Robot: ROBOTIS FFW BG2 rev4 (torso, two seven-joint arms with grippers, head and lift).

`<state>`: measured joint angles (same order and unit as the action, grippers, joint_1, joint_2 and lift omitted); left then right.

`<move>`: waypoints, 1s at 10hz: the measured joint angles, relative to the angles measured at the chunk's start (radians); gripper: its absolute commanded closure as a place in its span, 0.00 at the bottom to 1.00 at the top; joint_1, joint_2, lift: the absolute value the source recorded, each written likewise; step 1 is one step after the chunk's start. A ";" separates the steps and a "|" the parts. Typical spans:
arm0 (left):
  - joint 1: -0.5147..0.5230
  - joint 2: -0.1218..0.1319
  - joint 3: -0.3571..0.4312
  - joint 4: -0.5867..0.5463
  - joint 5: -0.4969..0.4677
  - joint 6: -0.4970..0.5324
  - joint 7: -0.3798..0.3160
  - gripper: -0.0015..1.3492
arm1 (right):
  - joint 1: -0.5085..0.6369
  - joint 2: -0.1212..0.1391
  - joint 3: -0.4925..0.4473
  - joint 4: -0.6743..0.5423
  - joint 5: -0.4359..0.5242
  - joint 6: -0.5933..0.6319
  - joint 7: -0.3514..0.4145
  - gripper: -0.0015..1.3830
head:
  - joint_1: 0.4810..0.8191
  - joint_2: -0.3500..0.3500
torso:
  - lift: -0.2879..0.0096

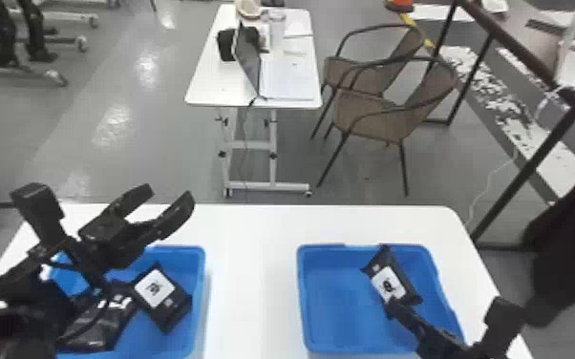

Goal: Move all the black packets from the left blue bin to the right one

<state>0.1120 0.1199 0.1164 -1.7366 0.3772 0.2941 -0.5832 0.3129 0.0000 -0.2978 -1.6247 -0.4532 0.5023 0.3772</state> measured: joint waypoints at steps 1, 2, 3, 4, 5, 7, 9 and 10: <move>0.000 0.001 0.000 -0.021 -0.020 0.051 -0.001 0.07 | -0.007 0.000 -0.016 -0.001 0.006 0.043 -0.006 0.53 | 0.63 0.36 | 0.97; 0.002 0.005 0.001 -0.033 -0.025 0.087 0.001 0.08 | -0.011 0.000 -0.033 -0.007 0.019 0.077 -0.011 0.31 | 0.63 0.35 | 0.97; 0.009 0.009 0.003 -0.049 -0.027 0.108 0.029 0.08 | -0.012 0.000 -0.051 -0.014 0.029 0.091 -0.012 0.17 | 0.63 0.34 | 0.97; 0.019 0.011 0.008 -0.076 -0.046 0.134 0.054 0.07 | -0.009 0.000 -0.065 -0.028 0.037 0.085 -0.011 0.09 | 0.63 0.34 | 0.97; 0.028 0.012 0.016 -0.099 -0.069 0.158 0.059 0.08 | 0.000 0.000 -0.071 -0.064 0.059 0.056 -0.011 0.08 | 0.63 0.33 | 0.97; 0.045 0.012 0.029 -0.120 -0.110 0.232 0.068 0.08 | 0.028 0.000 -0.061 -0.182 0.110 -0.035 -0.006 0.08 | 0.63 0.32 | 0.97; 0.050 0.001 0.049 -0.125 -0.166 0.380 0.083 0.09 | 0.018 0.000 -0.045 -0.241 0.098 -0.068 0.046 0.08 | 0.63 0.36 | 0.97; 0.042 -0.011 0.072 -0.126 -0.196 0.468 0.086 0.10 | 0.005 0.000 -0.038 -0.256 0.087 -0.068 0.059 0.08 | 0.63 0.39 | 0.97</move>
<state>0.1538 0.1087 0.1881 -1.8621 0.1808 0.7617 -0.4973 0.3183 0.0000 -0.3362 -1.8804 -0.3664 0.4341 0.4358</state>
